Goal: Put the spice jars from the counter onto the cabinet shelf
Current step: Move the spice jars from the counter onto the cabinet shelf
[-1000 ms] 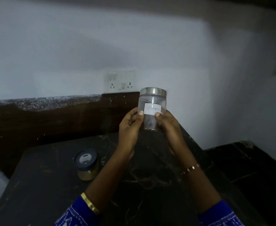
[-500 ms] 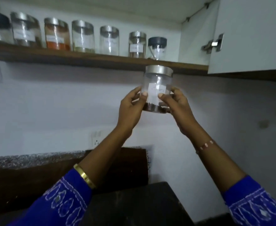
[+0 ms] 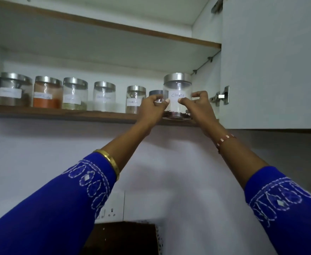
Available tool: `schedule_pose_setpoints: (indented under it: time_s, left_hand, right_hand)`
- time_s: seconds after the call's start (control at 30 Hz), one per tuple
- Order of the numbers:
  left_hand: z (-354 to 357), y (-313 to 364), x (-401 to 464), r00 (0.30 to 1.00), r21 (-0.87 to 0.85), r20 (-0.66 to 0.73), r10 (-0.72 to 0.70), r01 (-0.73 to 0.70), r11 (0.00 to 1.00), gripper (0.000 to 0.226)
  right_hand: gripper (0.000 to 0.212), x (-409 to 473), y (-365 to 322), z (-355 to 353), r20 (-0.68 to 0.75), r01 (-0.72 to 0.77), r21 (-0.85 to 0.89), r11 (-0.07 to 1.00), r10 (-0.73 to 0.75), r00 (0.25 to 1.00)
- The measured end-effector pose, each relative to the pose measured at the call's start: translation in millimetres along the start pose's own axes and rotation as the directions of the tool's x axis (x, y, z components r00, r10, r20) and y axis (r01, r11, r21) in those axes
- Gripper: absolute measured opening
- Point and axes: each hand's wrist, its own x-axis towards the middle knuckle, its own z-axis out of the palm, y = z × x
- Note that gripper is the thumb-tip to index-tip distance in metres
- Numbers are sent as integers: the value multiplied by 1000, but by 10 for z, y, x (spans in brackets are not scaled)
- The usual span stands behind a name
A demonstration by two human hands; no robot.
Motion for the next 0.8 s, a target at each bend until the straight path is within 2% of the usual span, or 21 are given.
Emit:
schedule_pose_setpoints:
  time_s: [0.2, 0.37, 0.53, 0.6, 0.7, 0.8]
  left_hand:
    - [330, -32, 382, 993, 143, 25, 117, -119, 982, 43]
    - [561, -304, 658, 994, 223, 38, 103, -108, 969, 43]
    - [736, -461, 850, 988, 379, -12, 154, -139, 915, 48]
    - [779, -479, 940, 991, 462, 6, 131, -118, 879, 45]
    - [827, -513, 1065, 998, 578, 52, 46, -68, 813, 20]
    - [853, -518, 1152, 994, 626, 112, -6, -66, 777, 36]
  right_hand:
    - [44, 489, 269, -62, -21, 45, -30, 999, -46, 999]
    - [47, 743, 628, -56, 30, 85, -174, 981, -81, 996]
    - [47, 936, 896, 4, -16, 87, -293, 952, -96, 995]
    - [43, 972, 948, 32, -52, 97, -369, 924, -125, 991]
    - [36, 993, 1033, 63, -70, 111, -521, 846, -172, 983]
    - [26, 1039, 1080, 48, -68, 100, -591, 800, -173, 983]
